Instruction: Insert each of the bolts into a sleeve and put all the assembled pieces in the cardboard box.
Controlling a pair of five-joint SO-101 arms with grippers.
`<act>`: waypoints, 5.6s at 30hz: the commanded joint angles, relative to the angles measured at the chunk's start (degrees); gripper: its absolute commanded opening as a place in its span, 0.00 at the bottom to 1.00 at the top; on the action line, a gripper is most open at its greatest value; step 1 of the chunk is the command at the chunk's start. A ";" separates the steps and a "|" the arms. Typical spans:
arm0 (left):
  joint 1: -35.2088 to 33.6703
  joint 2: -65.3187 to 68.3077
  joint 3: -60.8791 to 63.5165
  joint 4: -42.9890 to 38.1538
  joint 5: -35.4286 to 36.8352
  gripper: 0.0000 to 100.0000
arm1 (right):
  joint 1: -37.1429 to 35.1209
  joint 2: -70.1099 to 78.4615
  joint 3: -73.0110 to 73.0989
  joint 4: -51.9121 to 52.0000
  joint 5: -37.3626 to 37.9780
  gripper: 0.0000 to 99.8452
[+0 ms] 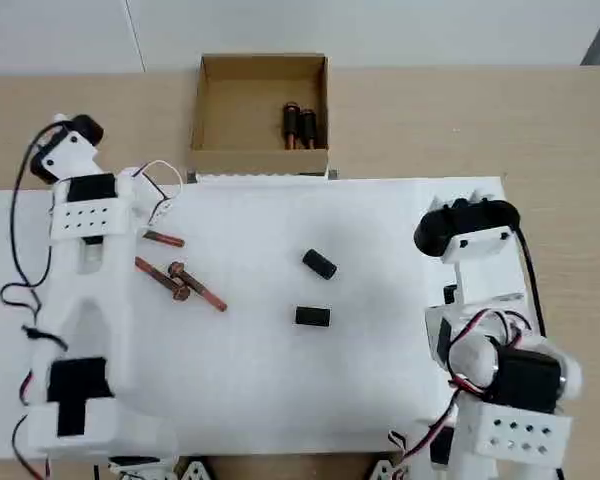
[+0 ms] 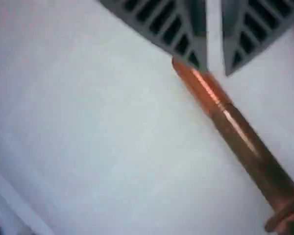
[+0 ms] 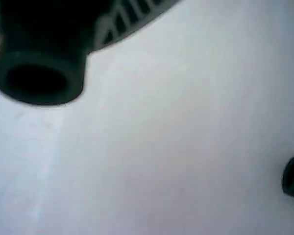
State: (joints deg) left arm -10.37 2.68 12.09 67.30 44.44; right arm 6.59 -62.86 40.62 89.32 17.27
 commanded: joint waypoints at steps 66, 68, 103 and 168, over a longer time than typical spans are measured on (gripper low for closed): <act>4.75 5.89 -34.24 22.77 2.20 0.00 | 0.40 -0.75 -7.56 4.70 -0.70 0.00; 5.71 2.64 -34.24 24.53 0.18 0.00 | 0.40 -0.75 -7.65 5.93 -0.70 0.00; 18.73 -69.19 22.90 10.37 -15.47 0.00 | -4.88 -14.55 11.60 -19.03 -7.56 0.00; 27.34 -106.46 70.81 -33.85 -4.92 0.00 | -51.56 -14.55 43.34 -67.91 -9.93 0.00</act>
State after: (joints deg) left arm 16.62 -103.25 83.03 35.30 39.16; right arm -44.48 -76.92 84.48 23.12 6.73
